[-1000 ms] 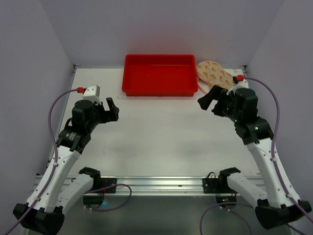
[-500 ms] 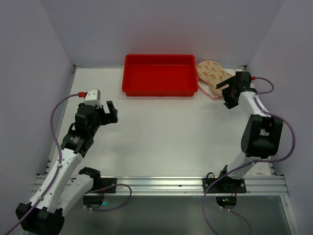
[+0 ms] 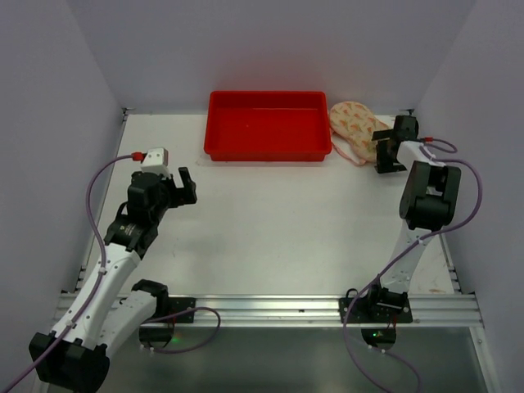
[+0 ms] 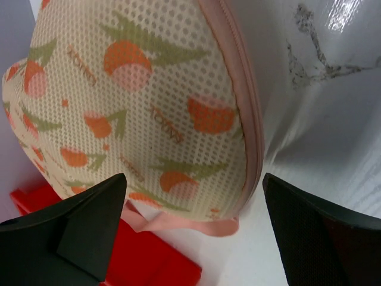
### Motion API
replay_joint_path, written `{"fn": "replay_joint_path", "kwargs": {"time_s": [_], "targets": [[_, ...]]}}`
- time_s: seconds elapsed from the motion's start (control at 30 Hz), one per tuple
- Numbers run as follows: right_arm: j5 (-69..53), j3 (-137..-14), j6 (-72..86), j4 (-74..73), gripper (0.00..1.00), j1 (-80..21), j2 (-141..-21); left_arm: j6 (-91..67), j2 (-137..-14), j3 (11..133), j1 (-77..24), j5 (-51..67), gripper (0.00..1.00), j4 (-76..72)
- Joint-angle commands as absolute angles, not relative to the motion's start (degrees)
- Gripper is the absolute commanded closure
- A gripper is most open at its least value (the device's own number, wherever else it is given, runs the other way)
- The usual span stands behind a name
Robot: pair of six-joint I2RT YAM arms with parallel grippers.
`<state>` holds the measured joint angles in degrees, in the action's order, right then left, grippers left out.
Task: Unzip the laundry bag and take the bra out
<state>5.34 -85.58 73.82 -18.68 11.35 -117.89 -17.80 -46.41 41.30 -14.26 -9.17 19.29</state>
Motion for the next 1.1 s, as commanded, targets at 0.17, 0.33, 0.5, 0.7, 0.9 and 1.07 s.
{"fn": "replay_joint_path", "kwargs": {"time_s": [0.17,0.33,0.5,0.7,0.9,1.07], "targets": [[9.1,-90.3,78.3,-14.8,0.24,12.3,-122.5,-17.3,-47.4,40.8,-13.5,-9.4,0.0,16.6],[9.7,-85.1,78.2,-13.8,0.78,12.5,-117.7,-17.5,-47.0,40.7,-13.4,-9.3,0.0,16.3],[10.9,-75.4,78.7,-13.7,1.0,12.4,-103.9,-18.1,-44.7,40.5,-13.4,-8.9,0.0,16.0],[12.0,-63.2,73.0,-19.1,1.0,12.4,-85.3,-18.5,-42.5,39.8,-13.4,-7.8,0.0,15.2],[0.8,-47.6,58.8,-18.0,1.0,12.4,-61.9,-18.6,-40.7,39.6,-13.2,-7.9,0.0,15.2],[-20.5,-42.6,46.1,-18.3,1.0,10.5,-52.7,-19.1,-38.9,38.8,-12.9,-7.0,0.0,13.8]]}}
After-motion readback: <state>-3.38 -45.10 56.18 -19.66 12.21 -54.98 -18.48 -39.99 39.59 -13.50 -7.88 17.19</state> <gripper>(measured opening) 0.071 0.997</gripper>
